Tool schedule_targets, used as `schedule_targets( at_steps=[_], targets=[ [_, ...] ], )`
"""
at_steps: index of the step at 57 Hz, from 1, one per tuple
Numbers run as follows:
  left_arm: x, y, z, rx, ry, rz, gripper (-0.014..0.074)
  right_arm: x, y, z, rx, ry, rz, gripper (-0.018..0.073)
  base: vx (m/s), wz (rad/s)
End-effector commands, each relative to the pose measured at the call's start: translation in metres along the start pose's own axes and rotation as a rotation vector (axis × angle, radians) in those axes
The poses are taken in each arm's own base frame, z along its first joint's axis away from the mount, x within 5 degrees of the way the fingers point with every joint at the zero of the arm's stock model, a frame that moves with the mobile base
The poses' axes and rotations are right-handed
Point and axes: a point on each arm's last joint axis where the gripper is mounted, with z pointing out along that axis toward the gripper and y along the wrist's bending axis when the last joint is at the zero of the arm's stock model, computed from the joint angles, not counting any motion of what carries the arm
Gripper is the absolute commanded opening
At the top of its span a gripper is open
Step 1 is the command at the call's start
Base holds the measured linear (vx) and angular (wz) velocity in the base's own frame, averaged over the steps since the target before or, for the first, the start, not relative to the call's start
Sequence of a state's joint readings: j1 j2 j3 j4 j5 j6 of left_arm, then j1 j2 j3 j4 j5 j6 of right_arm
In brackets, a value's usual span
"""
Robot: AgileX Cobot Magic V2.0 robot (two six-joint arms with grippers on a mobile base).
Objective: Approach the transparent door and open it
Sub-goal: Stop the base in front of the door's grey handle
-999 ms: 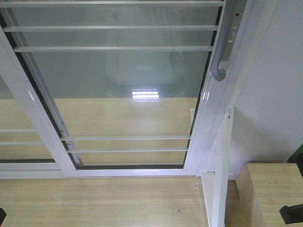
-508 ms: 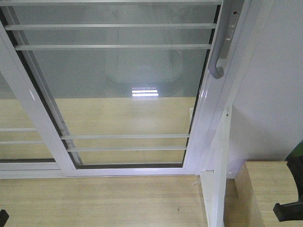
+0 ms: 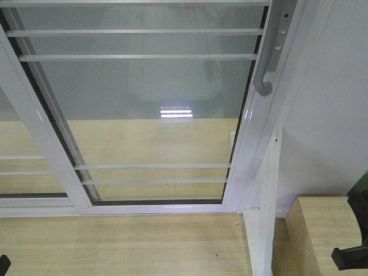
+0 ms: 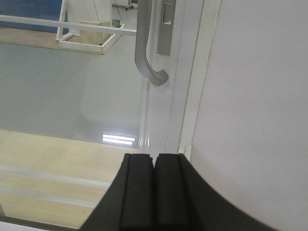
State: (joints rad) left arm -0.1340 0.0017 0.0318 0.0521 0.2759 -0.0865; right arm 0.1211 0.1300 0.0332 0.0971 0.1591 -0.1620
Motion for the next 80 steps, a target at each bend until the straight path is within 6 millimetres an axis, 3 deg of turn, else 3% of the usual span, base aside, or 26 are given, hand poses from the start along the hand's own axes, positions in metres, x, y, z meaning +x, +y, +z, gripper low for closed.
schedule_targets(
  at_steps=[1,32,51,58,69,80],
  targets=[
    [-0.004,-0.001,0.002,0.011,-0.047,-0.009,-0.0006,-0.006,-0.001,0.001,0.016,-0.054,-0.013,-0.0001,0.0,0.0],
    [-0.011,-0.001,0.001,0.011,-0.131,0.033,-0.0006,-0.013,-0.003,0.001,0.029,-0.132,-0.014,-0.0001,0.0,0.0],
    [-0.047,-0.005,-0.011,0.053,-0.548,0.03,-0.0006,-0.031,-0.005,-0.004,0.063,-0.338,-0.013,-0.0001,0.0,0.0],
    [-0.055,-0.006,-0.016,0.062,-0.636,0.019,-0.0006,-0.035,-0.007,-0.005,0.062,-0.37,0.098,-0.0001,0.0,0.0],
    [-0.069,-0.005,-0.019,0.048,-0.518,-0.007,-0.0006,-0.072,-0.008,-0.012,0.065,-0.391,0.024,-0.0001,0.0,0.0],
    [-0.112,-0.006,-0.016,0.036,-0.421,-0.002,-0.0006,-0.127,-0.011,0.004,0.043,-0.286,0.006,-0.0001,0.0,0.0]
  ],
)
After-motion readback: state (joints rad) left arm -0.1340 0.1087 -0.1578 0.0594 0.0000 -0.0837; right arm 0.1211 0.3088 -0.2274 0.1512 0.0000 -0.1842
